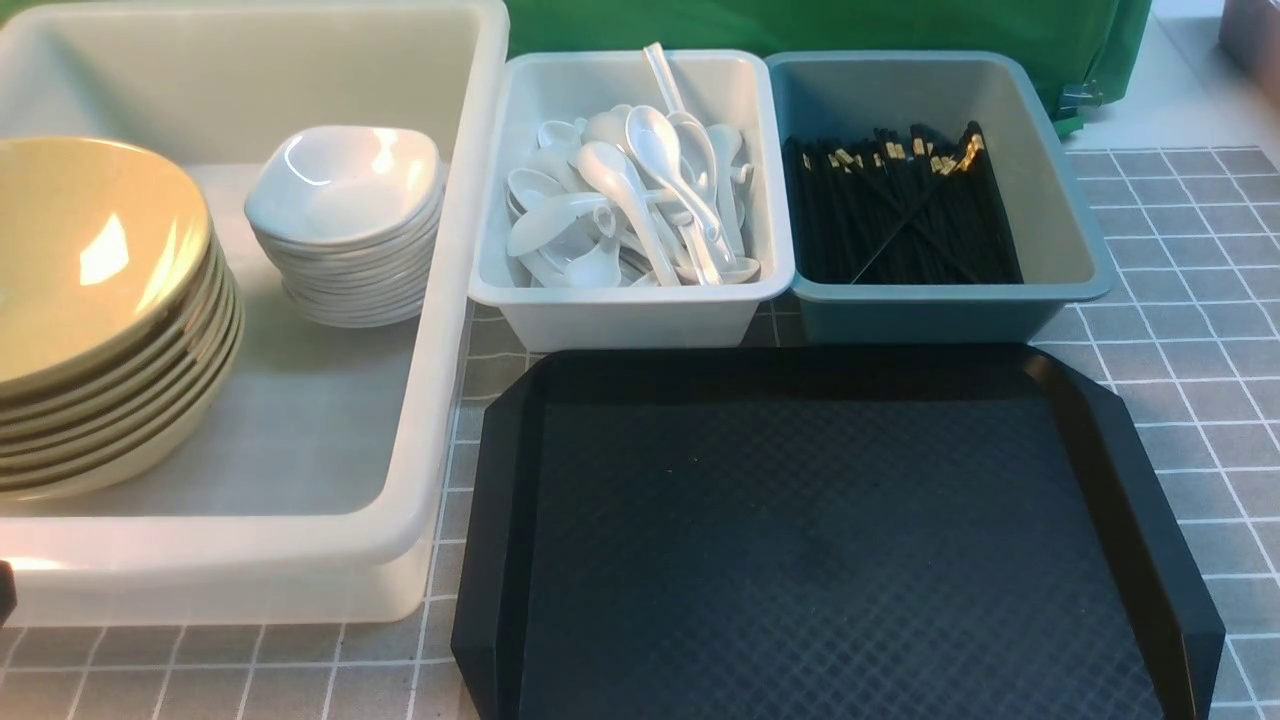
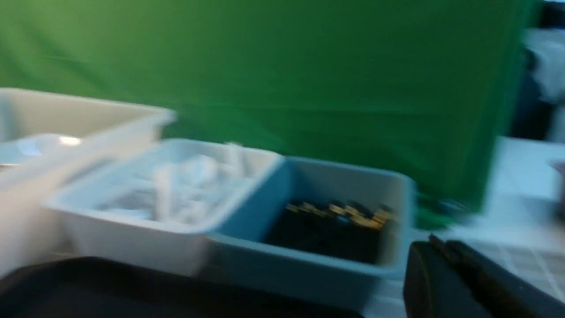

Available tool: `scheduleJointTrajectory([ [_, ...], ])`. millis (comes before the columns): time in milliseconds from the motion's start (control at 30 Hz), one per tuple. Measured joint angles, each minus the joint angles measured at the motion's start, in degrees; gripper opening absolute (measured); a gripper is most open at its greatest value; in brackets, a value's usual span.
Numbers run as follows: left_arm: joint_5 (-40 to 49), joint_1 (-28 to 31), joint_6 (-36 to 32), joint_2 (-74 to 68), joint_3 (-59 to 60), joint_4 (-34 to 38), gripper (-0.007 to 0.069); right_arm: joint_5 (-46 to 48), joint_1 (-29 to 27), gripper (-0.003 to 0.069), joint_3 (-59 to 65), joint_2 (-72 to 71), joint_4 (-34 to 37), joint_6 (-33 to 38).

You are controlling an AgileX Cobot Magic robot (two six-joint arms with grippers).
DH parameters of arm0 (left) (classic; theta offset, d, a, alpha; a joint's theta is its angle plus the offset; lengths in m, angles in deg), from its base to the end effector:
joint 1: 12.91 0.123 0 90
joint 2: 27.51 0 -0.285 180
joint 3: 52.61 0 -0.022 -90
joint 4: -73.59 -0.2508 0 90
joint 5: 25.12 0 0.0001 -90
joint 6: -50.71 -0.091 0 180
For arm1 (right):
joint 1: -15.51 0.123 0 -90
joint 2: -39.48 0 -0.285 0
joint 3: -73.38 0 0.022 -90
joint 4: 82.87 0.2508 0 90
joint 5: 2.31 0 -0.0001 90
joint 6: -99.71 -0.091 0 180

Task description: On grey table put chopsticks spoon bowls plates into blue grey white boxes.

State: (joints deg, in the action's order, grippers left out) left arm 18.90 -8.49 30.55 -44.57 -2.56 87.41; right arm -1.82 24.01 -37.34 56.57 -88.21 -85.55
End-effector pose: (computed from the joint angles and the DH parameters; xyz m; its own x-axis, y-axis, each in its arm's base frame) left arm 0.0352 -0.0124 0.2932 -0.3264 0.1487 -0.9335 0.1388 0.9844 0.1083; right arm 0.0666 0.0099 0.2495 0.0544 0.0067 -0.9985 -0.1469 0.9891 -0.0013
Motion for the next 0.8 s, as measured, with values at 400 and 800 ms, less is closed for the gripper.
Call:
scheduleJointTrajectory([
  [400,0.1,0.0,0.0,0.0,0.0,0.0,-0.0008,10.2,-12.5,0.0033,9.5,-10.0,-2.7,-7.8],
  [800,0.3,0.0,0.0,0.0,0.0,0.0,-0.0008,17.8,-12.5,0.0033,9.5,-10.0,-2.8,-8.5],
])
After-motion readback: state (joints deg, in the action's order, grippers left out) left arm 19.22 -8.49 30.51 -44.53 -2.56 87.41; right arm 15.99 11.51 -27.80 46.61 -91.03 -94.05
